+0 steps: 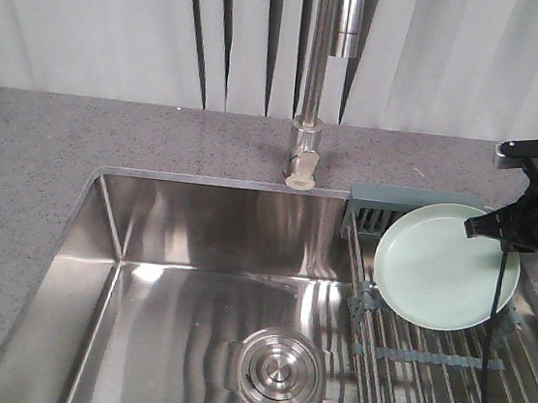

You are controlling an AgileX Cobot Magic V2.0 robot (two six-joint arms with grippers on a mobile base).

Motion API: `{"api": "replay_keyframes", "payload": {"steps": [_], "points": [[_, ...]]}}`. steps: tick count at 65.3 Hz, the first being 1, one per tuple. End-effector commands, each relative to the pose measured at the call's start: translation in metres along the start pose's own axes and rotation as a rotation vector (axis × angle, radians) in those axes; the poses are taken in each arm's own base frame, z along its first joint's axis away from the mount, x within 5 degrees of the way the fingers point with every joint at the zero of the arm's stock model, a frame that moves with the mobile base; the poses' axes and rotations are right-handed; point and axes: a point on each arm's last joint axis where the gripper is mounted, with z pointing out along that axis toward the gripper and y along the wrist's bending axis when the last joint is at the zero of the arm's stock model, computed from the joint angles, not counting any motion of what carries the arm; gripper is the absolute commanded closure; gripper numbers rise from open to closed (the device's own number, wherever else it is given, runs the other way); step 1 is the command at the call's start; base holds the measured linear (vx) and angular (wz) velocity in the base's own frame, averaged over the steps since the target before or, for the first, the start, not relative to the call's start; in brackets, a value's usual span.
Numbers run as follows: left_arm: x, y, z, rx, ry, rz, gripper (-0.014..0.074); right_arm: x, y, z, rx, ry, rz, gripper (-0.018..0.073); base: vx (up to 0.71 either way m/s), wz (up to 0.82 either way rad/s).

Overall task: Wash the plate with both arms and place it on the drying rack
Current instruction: 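Move the plate with the right gripper over the drying rack, then lower the plate onto the rack and open the right gripper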

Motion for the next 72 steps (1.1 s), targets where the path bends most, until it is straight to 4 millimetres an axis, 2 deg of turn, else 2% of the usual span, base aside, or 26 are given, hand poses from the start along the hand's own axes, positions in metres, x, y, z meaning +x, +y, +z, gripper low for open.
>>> {"api": "replay_keyframes", "payload": {"steps": [1, 20, 27, 33, 38, 48, 58, 68, 72], "points": [[-0.009, -0.001, 0.000, -0.006, -0.022, 0.011, 0.0603, -0.016, -0.005, -0.025, 0.033, -0.125, 0.002, 0.0454, 0.00, 0.00], [-0.009, -0.001, 0.000, -0.006, -0.022, 0.011, 0.0603, -0.017, -0.006, -0.025, 0.037, -0.135, -0.002, 0.0164, 0.00, 0.00], [-0.009, -0.001, 0.000, -0.006, -0.022, 0.011, 0.0603, -0.018, -0.006, -0.027, 0.039, -0.142, -0.002, 0.0118, 0.00, 0.00], [-0.009, -0.001, 0.000, -0.006, -0.022, 0.011, 0.0603, -0.018, -0.006, -0.036, 0.041, -0.152, -0.001, 0.0118, 0.00, 0.00], [-0.009, -0.001, 0.000, -0.006, -0.022, 0.011, 0.0603, -0.018, -0.006, -0.048, 0.044, -0.169, -0.002, 0.0135, 0.00, 0.00], [-0.009, -0.001, 0.000, -0.006, -0.022, 0.011, 0.0603, -0.017, -0.004, -0.091, 0.034, -0.235, -0.026, 0.0221, 0.00, 0.00], [-0.009, -0.001, 0.000, -0.006, -0.022, 0.011, 0.0603, -0.013, 0.006, -0.146, -0.032, -0.378, -0.081, 0.0378, 0.00, 0.00], [-0.009, -0.001, 0.000, -0.006, -0.022, 0.011, 0.0603, 0.002, 0.023, -0.201, -0.161, -0.485, -0.149, 0.0559, 0.00, 0.00], [-0.009, -0.001, 0.000, -0.006, -0.022, 0.011, 0.0603, 0.010, 0.030, -0.219, -0.213, -0.515, -0.179, 0.0572, 0.00, 0.00]]}}
